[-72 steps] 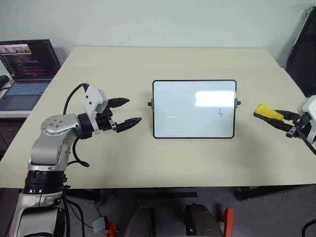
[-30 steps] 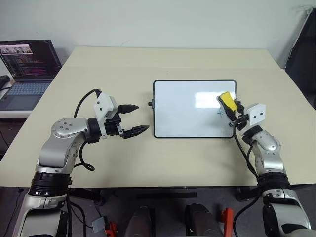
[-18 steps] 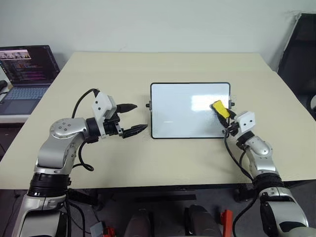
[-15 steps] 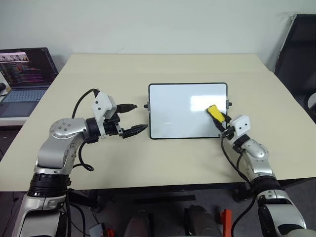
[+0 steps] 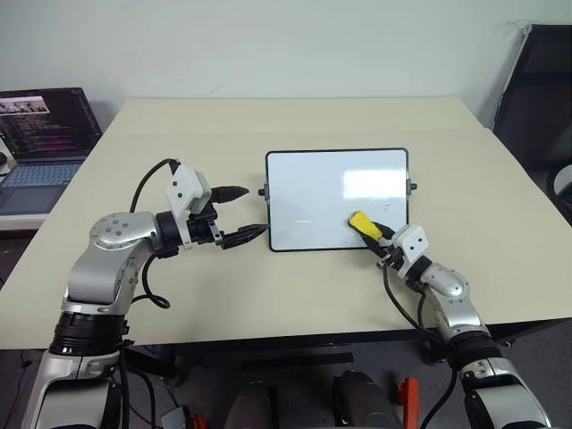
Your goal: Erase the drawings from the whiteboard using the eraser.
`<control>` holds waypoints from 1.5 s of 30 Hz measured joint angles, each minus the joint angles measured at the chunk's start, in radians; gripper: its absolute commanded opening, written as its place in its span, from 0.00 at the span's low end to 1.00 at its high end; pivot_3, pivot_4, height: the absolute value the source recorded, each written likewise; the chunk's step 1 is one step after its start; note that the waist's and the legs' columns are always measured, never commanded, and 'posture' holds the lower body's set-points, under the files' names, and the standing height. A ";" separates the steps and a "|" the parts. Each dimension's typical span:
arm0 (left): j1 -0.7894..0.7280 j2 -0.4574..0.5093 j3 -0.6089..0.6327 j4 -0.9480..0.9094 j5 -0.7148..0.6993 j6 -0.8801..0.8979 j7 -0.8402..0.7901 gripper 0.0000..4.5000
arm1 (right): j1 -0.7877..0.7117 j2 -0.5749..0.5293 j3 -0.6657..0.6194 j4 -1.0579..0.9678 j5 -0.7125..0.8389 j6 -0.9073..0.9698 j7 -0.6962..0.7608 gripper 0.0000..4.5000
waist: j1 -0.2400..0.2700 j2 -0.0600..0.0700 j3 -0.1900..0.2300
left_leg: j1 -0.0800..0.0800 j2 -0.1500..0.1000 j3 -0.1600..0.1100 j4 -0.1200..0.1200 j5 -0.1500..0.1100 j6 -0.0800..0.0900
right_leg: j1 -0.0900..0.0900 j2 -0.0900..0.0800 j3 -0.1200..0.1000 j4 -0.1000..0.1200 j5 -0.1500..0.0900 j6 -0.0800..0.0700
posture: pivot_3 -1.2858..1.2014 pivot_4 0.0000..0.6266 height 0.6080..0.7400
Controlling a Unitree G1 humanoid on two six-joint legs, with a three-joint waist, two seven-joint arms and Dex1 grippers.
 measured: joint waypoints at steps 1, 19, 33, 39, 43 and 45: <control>-0.001 -0.001 0.000 0.001 0.000 0.000 0.000 1.00 | -0.009 -0.013 -0.006 0.009 -0.006 -0.003 -0.020 0.24 | 0.003 0.000 0.000 | 0.000 0.000 0.000 0.000 0.000 0.000 | 0.000 0.000 0.000 0.000 0.000 0.000 | 0.52 0.24 1.00; -0.030 -0.014 -0.002 0.005 0.001 -0.002 -0.002 1.00 | -0.033 -0.106 -0.077 0.110 -0.016 -0.027 -0.151 0.24 | 0.016 -0.017 -0.010 | 0.000 0.003 -0.002 0.000 0.000 0.000 | 0.001 -0.001 0.000 -0.002 0.000 0.000 | 0.52 0.24 1.00; -0.036 -0.024 -0.010 0.012 0.001 -0.004 -0.003 1.00 | 0.102 -0.017 0.082 -0.166 0.001 0.164 0.084 0.24 | -0.008 -0.013 -0.008 | 0.000 0.015 0.001 -0.004 -0.001 -0.002 | -0.003 0.008 0.000 -0.002 -0.002 -0.006 | 0.52 0.24 1.00; -0.049 -0.034 -0.011 0.012 -0.005 -0.001 -0.008 1.00 | 0.141 -0.091 0.002 -0.322 0.087 0.315 0.092 0.24 | 0.016 -0.006 -0.003 | -0.014 0.014 0.001 -0.002 -0.001 -0.002 | -0.015 0.006 -0.001 -0.002 -0.001 -0.006 | 0.52 0.24 1.00; -0.071 -0.117 -0.034 -0.004 -0.047 0.033 -0.008 1.00 | 0.171 -0.209 -0.315 -0.505 0.408 0.592 0.077 0.24 | 0.053 0.002 0.002 | -0.031 0.010 -0.002 0.000 -0.001 -0.002 | -0.026 0.004 -0.003 -0.003 0.004 0.002 | 0.52 0.24 1.00; -0.077 -0.150 -0.058 -0.008 -0.052 0.037 -0.008 1.00 | 0.171 -0.258 -0.436 -0.546 0.490 0.647 0.060 0.24 | 0.058 0.002 0.002 | -0.037 0.005 -0.002 -0.001 -0.002 -0.003 | -0.033 0.006 -0.003 -0.003 0.005 0.000 | 0.52 0.24 1.00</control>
